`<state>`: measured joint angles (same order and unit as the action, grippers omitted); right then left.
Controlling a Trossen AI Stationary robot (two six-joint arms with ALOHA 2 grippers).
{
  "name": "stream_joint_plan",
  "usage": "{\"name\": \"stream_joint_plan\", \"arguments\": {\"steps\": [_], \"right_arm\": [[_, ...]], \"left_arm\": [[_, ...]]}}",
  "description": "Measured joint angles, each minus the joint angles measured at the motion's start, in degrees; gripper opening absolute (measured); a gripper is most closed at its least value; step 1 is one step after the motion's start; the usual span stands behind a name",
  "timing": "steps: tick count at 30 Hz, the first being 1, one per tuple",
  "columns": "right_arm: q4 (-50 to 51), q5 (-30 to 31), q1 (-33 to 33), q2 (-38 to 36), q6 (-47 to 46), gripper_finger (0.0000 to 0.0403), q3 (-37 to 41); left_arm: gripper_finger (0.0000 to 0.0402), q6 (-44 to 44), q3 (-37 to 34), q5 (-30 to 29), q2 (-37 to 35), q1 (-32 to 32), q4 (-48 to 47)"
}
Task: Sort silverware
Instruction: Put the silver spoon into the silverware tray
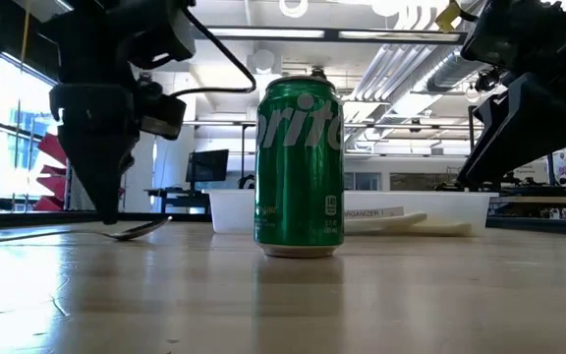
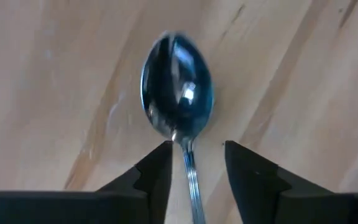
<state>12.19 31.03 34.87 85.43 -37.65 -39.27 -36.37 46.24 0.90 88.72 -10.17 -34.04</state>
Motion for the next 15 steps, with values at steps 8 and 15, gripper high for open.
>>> {"name": "stream_joint_plan", "arguments": {"steps": [8,15], "right_arm": [[0.00,0.00,-0.02,0.00,0.03,0.0103,0.00],[0.02,0.00,-0.02,0.00,0.04,0.0103,0.00]], "left_arm": [[0.0163,2.20,-2.13,1.16,2.31,1.59,-0.40],[0.0038,9.45,-1.76,0.51,2.83,2.34,-2.01]]}}
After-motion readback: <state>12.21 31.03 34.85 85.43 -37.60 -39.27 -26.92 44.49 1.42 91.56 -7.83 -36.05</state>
